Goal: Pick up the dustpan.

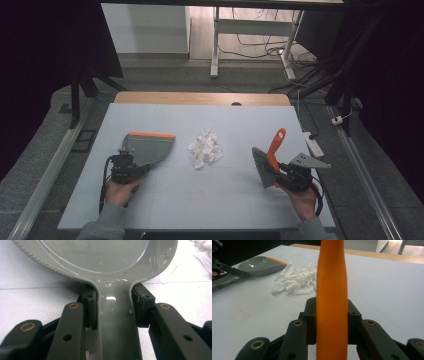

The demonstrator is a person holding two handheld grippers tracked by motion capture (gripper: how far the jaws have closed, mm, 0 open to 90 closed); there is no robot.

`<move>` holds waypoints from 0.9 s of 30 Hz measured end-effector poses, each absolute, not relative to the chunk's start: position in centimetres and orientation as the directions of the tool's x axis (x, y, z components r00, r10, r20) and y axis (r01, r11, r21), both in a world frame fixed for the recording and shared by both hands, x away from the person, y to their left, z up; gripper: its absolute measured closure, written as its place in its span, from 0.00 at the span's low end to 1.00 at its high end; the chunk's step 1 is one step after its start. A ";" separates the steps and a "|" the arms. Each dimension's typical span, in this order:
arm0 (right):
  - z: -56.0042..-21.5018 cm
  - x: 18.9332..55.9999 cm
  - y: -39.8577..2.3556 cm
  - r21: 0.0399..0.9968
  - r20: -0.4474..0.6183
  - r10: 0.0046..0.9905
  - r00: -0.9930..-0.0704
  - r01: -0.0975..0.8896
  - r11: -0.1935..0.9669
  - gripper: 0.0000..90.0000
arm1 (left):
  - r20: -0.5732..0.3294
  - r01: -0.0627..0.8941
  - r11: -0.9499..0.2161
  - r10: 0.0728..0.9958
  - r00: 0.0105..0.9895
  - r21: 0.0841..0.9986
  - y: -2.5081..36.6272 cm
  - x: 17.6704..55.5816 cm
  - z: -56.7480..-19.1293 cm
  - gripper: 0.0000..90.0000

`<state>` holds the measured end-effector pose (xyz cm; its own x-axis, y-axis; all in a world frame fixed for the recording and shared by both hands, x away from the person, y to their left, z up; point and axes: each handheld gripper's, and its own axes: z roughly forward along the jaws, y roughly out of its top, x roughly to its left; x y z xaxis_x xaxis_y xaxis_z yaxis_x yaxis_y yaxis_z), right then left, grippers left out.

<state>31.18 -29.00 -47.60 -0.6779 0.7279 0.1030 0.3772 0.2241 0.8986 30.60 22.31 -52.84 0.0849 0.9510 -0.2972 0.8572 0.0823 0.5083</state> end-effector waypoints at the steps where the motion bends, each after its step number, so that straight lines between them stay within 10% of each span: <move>1: -47.6 31.2 -28.9 0.898 0.104 0.725 -0.681 0.377 0.225 0.78 | -0.292 0.856 0.076 0.952 0.090 0.512 22.4 30.6 -52.9 0.68; 27: -47.1 31.2 -28.1 0.908 0.112 0.710 -0.695 0.362 0.211 0.78 | -0.296 0.757 -0.019 0.914 0.278 0.654 23.8 30.3 -52.1 0.68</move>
<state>31.19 -28.14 -47.07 -0.6947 0.7105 0.1121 0.3622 0.2109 0.9079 30.31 23.81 -52.06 0.2783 0.9139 -0.2956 0.7566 -0.0189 0.6537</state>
